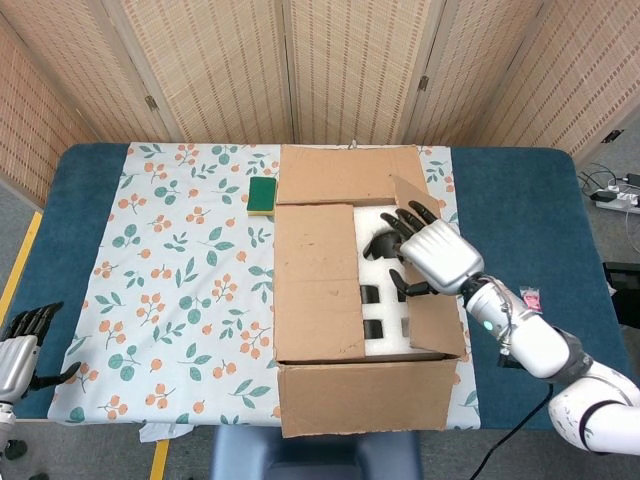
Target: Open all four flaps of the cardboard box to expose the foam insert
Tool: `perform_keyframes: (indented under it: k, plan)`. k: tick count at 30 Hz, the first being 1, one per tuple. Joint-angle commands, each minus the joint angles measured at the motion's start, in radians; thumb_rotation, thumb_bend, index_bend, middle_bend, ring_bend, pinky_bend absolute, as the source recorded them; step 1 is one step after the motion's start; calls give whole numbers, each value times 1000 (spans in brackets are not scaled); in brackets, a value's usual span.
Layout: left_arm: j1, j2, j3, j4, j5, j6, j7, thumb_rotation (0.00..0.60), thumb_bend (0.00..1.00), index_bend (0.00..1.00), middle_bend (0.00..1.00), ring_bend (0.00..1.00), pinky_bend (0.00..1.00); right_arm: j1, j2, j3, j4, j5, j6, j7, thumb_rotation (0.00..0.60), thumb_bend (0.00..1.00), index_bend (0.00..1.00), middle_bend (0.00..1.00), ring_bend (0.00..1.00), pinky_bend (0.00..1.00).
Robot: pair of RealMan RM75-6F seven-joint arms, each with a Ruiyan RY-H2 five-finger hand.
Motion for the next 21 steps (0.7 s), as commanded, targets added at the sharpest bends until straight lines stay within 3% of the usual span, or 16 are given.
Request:
perform_keyframes:
  k: [1, 6, 12, 21]
  plan:
    - [-2, 0, 1, 0, 2, -2, -1, 600, 282, 49, 130, 97, 0, -61, 63, 13, -35, -59, 54, 63, 163, 612, 503, 76, 65, 0]
    - [-7, -3, 2, -1, 3, -7, 10, 600, 284, 50, 130, 97, 0, -150, 145, 15, -65, -140, 125, 145, 164, 611, 504, 76, 63, 0]
    - [-13, -11, 5, -5, -2, -16, 39, 600, 283, 52, 130, 97, 0, -317, 244, -22, -71, -273, 244, 283, 161, 612, 504, 75, 68, 0]
    - [-20, -26, 10, -15, -4, -21, 89, 600, 283, 53, 131, 98, 0, -507, 220, -91, 66, -386, 350, 435, 164, 612, 503, 72, 68, 0]
